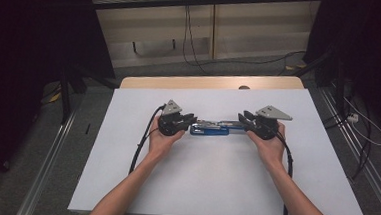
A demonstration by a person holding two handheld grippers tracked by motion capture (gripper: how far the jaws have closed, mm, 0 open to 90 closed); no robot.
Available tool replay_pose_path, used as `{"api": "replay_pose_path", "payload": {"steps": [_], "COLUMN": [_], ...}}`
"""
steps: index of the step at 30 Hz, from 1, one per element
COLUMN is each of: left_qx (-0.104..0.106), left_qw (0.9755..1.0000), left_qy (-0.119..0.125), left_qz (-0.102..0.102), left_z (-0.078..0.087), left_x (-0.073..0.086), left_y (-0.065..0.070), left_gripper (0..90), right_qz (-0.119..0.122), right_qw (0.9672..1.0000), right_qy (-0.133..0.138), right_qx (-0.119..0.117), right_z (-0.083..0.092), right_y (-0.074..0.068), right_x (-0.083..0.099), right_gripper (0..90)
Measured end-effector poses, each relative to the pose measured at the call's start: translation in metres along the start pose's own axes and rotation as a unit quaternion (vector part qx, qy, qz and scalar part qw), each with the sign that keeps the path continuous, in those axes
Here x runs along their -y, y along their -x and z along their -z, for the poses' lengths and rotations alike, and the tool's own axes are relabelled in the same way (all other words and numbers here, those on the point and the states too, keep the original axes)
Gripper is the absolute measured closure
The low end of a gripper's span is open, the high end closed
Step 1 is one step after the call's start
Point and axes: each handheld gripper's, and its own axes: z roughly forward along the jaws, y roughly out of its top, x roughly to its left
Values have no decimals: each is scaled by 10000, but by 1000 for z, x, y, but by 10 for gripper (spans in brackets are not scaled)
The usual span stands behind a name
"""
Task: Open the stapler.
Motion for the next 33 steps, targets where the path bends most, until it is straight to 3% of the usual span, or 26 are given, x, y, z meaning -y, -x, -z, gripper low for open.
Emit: {"api": "replay_pose_path", "payload": {"steps": [1,2,3,4,5,7,11,14,17,21,25,28,30,33], "left_qx": [-112,-112,-149,-139,-149,-199,-339,-395,-405,-209,-158,-99,-83,-263], "left_qw": [9999,9999,9999,9999,9998,9998,9993,9989,9987,9988,9992,9994,9994,9992], "left_qy": [24,24,33,15,7,-45,-149,-216,-262,-344,-280,-174,-109,-88], "left_qz": [-11,-11,47,98,110,89,69,96,180,262,221,281,333,279], "left_z": [2,2,3,3,4,4,7,9,13,17,26,38,42,51], "left_x": [0,0,0,0,1,0,-1,-1,0,4,6,7,9,12], "left_y": [0,0,0,0,1,2,3,2,0,0,4,5,6,8], "left_gripper": [625,578,520,520,475,442,256,141,86,54,56,56,56,56], "right_qz": [6,6,-10,-10,10,-4,-106,-96,8,12,-266,3,-30,-7], "right_qw": [10000,10000,10000,10000,10000,10000,9999,9999,9998,9998,9994,9998,9999,9999], "right_qy": [-14,-14,-28,-28,-27,-31,-82,-107,-142,-164,-197,-167,-160,-125], "right_qx": [-11,-11,-15,-15,32,49,6,14,118,68,-125,-47,-49,-5], "right_z": [-1,-1,-2,-2,-2,-2,0,2,3,4,9,16,18,22], "right_y": [-1,-1,-2,-2,-3,-4,-3,-3,-2,-3,-5,-8,-9,-8], "right_x": [0,0,0,0,0,0,0,0,0,-1,-1,-2,-2,-1], "right_gripper": [612,612,533,533,444,401,221,176,130,102,81,79,79,80]}}
